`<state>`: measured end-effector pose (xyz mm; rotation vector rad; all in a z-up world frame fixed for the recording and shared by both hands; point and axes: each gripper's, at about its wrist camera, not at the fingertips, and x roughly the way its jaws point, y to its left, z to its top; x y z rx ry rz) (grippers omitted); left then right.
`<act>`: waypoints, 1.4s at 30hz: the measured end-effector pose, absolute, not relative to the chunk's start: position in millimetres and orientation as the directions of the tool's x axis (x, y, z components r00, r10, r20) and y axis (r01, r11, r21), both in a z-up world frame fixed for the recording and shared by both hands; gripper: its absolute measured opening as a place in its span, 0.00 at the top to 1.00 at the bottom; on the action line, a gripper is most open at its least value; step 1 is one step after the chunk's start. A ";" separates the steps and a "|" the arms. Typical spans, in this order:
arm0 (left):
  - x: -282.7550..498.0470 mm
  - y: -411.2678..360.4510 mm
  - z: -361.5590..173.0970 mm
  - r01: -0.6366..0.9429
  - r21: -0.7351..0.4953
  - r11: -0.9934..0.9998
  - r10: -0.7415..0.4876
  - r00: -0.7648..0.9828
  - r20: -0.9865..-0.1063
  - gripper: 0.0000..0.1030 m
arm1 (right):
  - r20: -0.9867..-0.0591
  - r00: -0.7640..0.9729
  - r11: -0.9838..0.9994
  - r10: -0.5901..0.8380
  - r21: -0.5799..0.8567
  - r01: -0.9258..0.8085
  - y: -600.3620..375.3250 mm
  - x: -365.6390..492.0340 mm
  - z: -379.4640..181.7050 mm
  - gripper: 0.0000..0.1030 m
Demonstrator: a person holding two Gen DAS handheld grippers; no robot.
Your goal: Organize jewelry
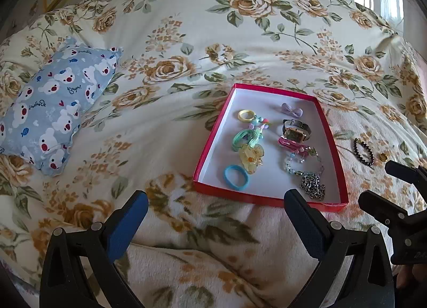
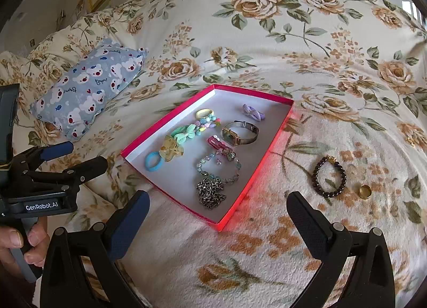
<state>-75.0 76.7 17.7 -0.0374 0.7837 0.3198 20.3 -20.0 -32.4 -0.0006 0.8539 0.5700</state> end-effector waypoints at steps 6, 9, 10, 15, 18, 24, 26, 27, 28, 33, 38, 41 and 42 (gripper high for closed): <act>-74.0 76.9 17.1 -0.296 0.085 0.952 0.268 0.662 -0.700 0.01 | -0.710 0.518 0.850 0.477 0.223 -0.477 -19.9 20.7 -32.8 0.00; -74.3 76.9 17.2 -0.292 0.079 0.953 0.262 0.666 -0.699 0.01 | -0.709 0.517 0.849 0.480 0.225 -0.479 -18.4 23.4 -33.6 0.00; -74.1 77.4 17.3 -0.291 0.077 0.954 0.260 0.669 -0.697 0.01 | -0.709 0.516 0.848 0.481 0.226 -0.480 -18.3 23.2 -33.8 0.00; -72.7 79.6 15.3 -0.279 0.069 0.958 0.247 0.678 -0.692 0.01 | -0.703 0.514 0.842 0.490 0.231 -0.487 -16.5 28.9 -34.1 0.00; -72.1 81.6 13.6 -0.275 0.056 0.960 0.235 0.679 -0.695 0.01 | -0.705 0.513 0.842 0.491 0.232 -0.487 -16.2 30.2 -34.7 0.00; -73.3 82.3 13.5 -0.274 0.050 0.960 0.230 0.683 -0.693 0.01 | -0.705 0.509 0.839 0.494 0.234 -0.491 -15.6 30.1 -35.6 0.00; -74.2 81.1 14.2 -0.272 0.053 0.961 0.232 0.685 -0.691 0.01 | -0.703 0.510 0.839 0.495 0.235 -0.491 -15.4 29.7 -35.9 0.00; -74.6 80.6 14.5 -0.271 0.055 0.961 0.233 0.685 -0.690 0.01 | -0.701 0.512 0.838 0.497 0.235 -0.492 -15.0 30.0 -35.5 0.00; -75.1 80.0 14.6 -0.271 0.056 0.961 0.233 0.685 -0.690 0.01 | -0.699 0.513 0.838 0.497 0.235 -0.492 -15.1 29.8 -35.4 0.00; -78.6 77.0 15.6 -0.268 0.058 0.962 0.233 0.688 -0.687 0.01 | -0.688 0.523 0.837 0.504 0.237 -0.494 -17.6 28.3 -31.3 0.00; -81.1 75.1 17.3 -0.262 0.059 0.963 0.230 0.692 -0.684 0.01 | -0.681 0.530 0.837 0.505 0.236 -0.494 -19.8 27.3 -27.4 0.00; -82.7 74.6 17.6 -0.258 0.062 0.964 0.229 0.693 -0.683 0.01 | -0.682 0.528 0.836 0.505 0.235 -0.496 -19.9 27.1 -26.9 0.00; -83.2 74.4 17.7 -0.259 0.063 0.964 0.230 0.693 -0.683 0.01 | -0.682 0.529 0.836 0.505 0.235 -0.496 -19.8 26.9 -26.7 0.00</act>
